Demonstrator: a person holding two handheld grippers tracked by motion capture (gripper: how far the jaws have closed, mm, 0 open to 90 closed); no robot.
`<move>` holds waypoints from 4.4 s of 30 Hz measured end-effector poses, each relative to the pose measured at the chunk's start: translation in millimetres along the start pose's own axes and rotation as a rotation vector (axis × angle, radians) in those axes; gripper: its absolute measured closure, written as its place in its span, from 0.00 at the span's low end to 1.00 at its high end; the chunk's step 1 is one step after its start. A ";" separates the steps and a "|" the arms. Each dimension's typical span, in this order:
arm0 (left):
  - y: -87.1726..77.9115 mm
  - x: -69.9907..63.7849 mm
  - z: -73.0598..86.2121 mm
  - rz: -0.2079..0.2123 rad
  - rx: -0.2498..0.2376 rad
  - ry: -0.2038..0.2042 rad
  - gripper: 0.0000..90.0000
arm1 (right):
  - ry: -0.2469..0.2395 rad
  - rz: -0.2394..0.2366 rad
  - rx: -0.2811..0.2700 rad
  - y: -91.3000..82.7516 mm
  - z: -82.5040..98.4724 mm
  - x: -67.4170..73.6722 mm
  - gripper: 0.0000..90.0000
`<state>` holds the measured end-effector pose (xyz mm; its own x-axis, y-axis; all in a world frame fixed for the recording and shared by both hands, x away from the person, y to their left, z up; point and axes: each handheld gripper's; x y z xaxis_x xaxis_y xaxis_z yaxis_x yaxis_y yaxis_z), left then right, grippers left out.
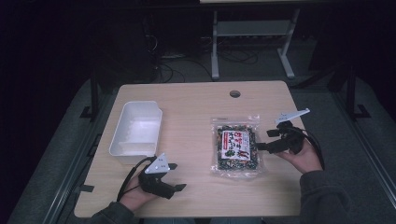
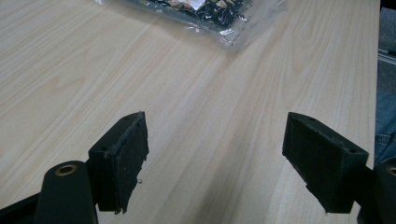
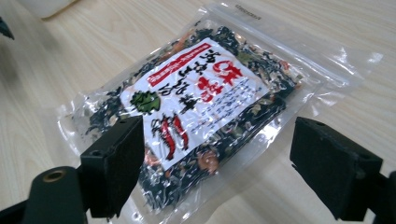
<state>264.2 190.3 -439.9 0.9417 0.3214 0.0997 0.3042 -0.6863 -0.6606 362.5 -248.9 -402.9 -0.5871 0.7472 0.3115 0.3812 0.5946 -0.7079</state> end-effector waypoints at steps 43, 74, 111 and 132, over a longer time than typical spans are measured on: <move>0.5 4.0 0.5 0.004 -0.012 -0.015 0.25 | 0.309 0.004 0.086 86.7 -63.6 -111.8 0.62; 6.2 9.4 -6.5 0.012 -0.036 -0.032 0.25 | 0.122 -0.057 -0.181 -15.7 -53.7 -55.3 1.00; 39.0 32.6 -23.1 0.176 -0.143 -0.210 0.51 | -0.131 -0.247 -0.409 -40.6 -36.3 76.3 1.00; 19.9 27.2 -23.8 0.169 -0.191 -0.157 0.80 | -0.083 -0.318 -0.347 -21.1 -27.2 68.0 0.36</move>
<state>299.2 169.9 -432.6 0.9521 0.2786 -0.1260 0.1803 -0.8444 -0.5044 334.0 -202.5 -349.5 -0.7629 0.4942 0.4169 0.3809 0.8646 -0.3277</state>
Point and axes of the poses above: each handheld gripper's, and its own axes: y roughly forward along the jaws, z roughly out of its underside, x roughly to its left, and after that the axes turned 10 degrees about y, right-handed
